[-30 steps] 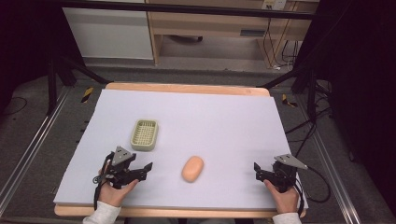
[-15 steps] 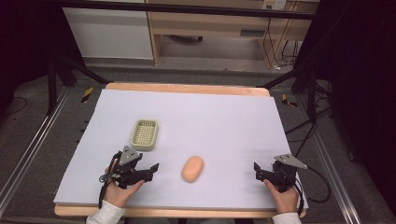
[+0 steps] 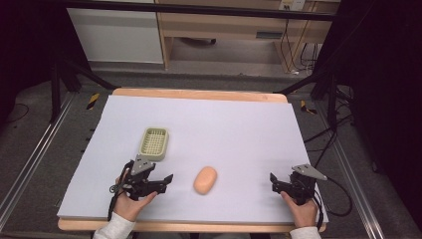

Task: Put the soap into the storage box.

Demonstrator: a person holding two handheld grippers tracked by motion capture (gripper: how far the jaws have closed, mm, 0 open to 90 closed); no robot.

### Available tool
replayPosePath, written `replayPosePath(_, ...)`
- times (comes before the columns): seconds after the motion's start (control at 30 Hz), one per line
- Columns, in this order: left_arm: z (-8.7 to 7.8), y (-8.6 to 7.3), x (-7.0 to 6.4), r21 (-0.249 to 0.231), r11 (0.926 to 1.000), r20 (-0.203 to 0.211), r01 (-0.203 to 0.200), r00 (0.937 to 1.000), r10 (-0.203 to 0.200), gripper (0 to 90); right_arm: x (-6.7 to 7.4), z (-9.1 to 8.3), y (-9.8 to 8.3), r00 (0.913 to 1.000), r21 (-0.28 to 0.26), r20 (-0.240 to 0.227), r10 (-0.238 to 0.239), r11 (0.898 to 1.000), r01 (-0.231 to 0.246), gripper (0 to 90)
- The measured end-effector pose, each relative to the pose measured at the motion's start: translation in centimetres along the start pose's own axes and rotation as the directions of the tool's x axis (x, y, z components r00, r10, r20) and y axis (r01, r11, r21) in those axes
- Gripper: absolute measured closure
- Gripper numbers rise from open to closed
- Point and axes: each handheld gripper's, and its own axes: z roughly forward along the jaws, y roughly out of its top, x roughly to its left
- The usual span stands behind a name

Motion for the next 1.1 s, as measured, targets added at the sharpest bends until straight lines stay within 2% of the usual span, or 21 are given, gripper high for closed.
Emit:
replayPosePath(0.43,0.2,1.3,-1.1,-0.014,0.9997,0.018,-0.023,0.9996,0.023,22.8,0.0,-0.1,0.0,1.0000,-0.002,0.005,-0.001,1.000,0.001,6.0)
replayPosePath(0.63,0.8,2.0,-2.0,-0.007,0.9988,0.026,-0.049,0.9985,0.049,22.4,0.0,0.0,0.0,1.0000,-0.001,0.006,0.001,1.000,-0.001,6.0)
replayPosePath(0.93,1.8,3.1,-3.1,-0.010,0.9980,0.047,-0.062,0.9969,0.063,22.0,0.0,0.0,0.0,1.0000,0.001,0.004,0.001,1.000,-0.001,6.0)
replayPosePath(1.1,2.3,3.4,-3.7,0.003,0.9965,0.054,-0.084,0.9950,0.083,21.6,0.0,0.0,0.0,1.0000,0.003,0.000,-0.001,1.000,0.001,6.0)
